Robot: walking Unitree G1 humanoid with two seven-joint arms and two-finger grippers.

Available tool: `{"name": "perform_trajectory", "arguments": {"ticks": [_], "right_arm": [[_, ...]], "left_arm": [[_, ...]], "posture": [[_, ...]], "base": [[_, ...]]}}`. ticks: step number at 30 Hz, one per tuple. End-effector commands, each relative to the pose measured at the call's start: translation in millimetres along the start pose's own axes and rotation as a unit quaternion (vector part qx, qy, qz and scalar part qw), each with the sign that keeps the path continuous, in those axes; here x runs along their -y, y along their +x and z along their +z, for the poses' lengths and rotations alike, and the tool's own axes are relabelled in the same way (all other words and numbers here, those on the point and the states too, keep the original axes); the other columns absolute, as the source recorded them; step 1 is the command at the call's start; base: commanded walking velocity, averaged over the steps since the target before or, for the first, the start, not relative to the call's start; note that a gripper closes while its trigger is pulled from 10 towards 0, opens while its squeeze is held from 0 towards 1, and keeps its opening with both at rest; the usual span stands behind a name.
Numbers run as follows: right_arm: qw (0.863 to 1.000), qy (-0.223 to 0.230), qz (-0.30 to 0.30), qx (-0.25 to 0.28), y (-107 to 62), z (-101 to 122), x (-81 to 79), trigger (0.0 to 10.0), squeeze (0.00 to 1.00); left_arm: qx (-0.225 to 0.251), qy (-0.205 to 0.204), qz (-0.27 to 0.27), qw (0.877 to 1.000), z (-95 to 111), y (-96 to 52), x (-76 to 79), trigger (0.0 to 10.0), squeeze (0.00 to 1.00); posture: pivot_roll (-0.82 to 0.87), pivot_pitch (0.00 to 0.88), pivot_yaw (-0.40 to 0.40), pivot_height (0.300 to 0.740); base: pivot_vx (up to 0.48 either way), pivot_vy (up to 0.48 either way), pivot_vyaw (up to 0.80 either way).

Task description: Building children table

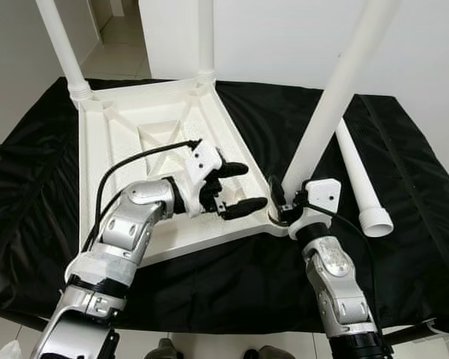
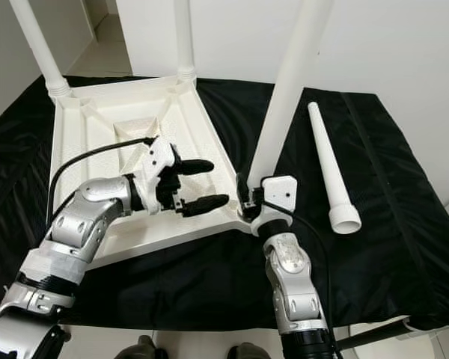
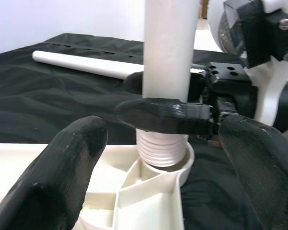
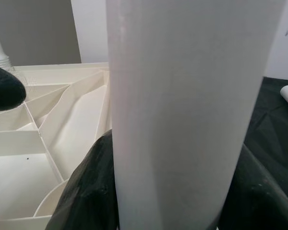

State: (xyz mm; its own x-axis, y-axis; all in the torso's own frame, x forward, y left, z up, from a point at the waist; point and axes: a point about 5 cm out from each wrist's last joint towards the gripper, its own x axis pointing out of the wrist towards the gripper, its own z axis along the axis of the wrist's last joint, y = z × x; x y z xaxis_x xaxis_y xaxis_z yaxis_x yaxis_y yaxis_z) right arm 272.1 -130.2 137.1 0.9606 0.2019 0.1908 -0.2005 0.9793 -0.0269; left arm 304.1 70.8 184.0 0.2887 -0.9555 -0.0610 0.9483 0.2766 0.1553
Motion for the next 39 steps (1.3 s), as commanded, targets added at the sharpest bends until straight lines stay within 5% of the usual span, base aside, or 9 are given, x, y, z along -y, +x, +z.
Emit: {"name": "perform_trajectory", "arguments": {"ticks": [1, 23, 34, 39], "right_arm": [[0.999, 0.010, -0.001, -0.050, -6.8, -21, -0.1, 10.0, 0.00], [0.993, -0.080, 0.059, -0.064, -21.8, -33, 4.0, 10.0, 0.00], [0.992, -0.072, 0.092, -0.051, -20.5, -33, -5.2, 10.0, 0.00], [0.998, 0.006, 0.058, -0.036, -11.2, -24, -2.7, 10.0, 0.00]], "left_arm": [[-0.012, 0.006, 0.013, 1.000, 0, -1.6, -0.3, 10.0, 0.00], [-0.029, 0.008, -0.019, 0.999, -1, -9.2, 10.2, 10.0, 0.00], [-0.030, 0.006, -0.011, 0.999, 1, -9.9, 8.1, 10.0, 0.00], [-0.029, 0.010, -0.011, 0.999, 2, -10.0, 7.9, 10.0, 0.00]], "posture": [[0.02, 0.012, -0.019, 0.740], [0.01, 0.028, -0.007, 0.740], [0.02, 0.027, -0.004, 0.740], [0.02, 0.023, -0.005, 0.740]], "base": [[0.000, 0.000, 0.00], [0.000, 0.000, 0.00], [0.000, 0.000, 0.00], [0.000, 0.000, 0.00]]}}
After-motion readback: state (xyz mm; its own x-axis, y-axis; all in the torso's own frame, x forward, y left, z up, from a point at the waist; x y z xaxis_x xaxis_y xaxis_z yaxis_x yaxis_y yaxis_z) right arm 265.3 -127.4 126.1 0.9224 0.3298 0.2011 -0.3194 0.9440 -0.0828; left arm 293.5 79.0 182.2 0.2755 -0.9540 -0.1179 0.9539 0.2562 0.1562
